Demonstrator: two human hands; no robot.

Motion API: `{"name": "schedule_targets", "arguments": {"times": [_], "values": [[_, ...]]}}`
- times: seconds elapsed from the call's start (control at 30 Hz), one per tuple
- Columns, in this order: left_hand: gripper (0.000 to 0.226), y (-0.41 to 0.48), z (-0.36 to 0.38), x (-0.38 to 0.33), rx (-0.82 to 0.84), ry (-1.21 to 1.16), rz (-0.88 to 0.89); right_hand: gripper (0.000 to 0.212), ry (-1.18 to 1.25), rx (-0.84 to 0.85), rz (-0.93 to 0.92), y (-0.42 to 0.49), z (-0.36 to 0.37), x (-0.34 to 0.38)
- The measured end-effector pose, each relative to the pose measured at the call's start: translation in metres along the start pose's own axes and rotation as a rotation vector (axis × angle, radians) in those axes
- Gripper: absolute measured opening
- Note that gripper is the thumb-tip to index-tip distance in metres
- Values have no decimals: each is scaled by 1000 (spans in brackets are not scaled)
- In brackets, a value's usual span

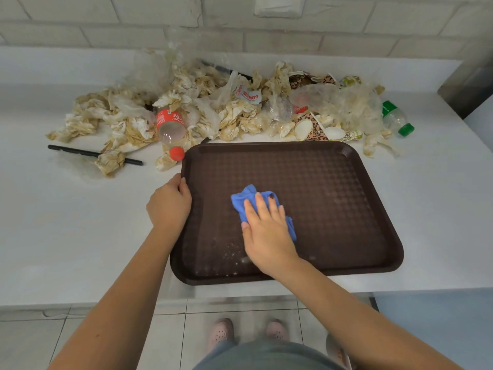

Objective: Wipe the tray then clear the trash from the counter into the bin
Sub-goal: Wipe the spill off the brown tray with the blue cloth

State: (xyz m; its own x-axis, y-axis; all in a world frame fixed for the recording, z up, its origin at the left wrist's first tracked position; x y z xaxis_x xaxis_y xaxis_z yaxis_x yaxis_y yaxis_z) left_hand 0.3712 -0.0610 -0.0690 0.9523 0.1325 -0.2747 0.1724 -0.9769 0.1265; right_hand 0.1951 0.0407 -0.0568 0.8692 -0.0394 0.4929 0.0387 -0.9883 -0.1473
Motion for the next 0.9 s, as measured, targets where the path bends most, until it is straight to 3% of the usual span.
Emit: {"name": "schedule_targets", "arguments": {"times": [0.13, 0.23, 0.33, 0.47, 0.63, 0.73, 0.9], "values": [[31, 0, 0, -1, 4, -4, -33, 75, 47, 62, -206, 0, 11, 19], [30, 1, 2, -1, -3, -2, -32, 57, 54, 122, -330, -7, 15, 25], [30, 1, 3, 0, -5, 20, -2, 47, -2, 58, -379, -8, 14, 23], [32, 0, 1, 0, 3, 50, 38, 50, -32, -25, -226, 3, -4, -4], [32, 0, 0, 2, 6, 37, 41, 75, 8, -182, 118, -4, -49, -87], [33, -2, -2, 1, -4, 14, 24, 52, -2, -269, 280, -18, -64, -121], [32, -3, -1, 1, -19, -22, -19, 47, -22, -344, 321, -8, -46, -101]]}}
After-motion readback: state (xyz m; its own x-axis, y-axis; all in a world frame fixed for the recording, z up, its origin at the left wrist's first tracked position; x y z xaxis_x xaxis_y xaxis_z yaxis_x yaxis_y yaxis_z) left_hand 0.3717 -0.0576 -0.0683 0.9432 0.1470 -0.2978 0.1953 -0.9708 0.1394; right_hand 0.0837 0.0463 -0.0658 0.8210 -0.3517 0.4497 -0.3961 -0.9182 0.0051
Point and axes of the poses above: each hand's wrist, its own y-axis towards the middle knuckle, its own z-axis out of the palm, x = y × z, the point moved 1 cm from there along y, towards the middle knuckle, and after that the axes turned 12 degrees about y, right-handed, at the moved point
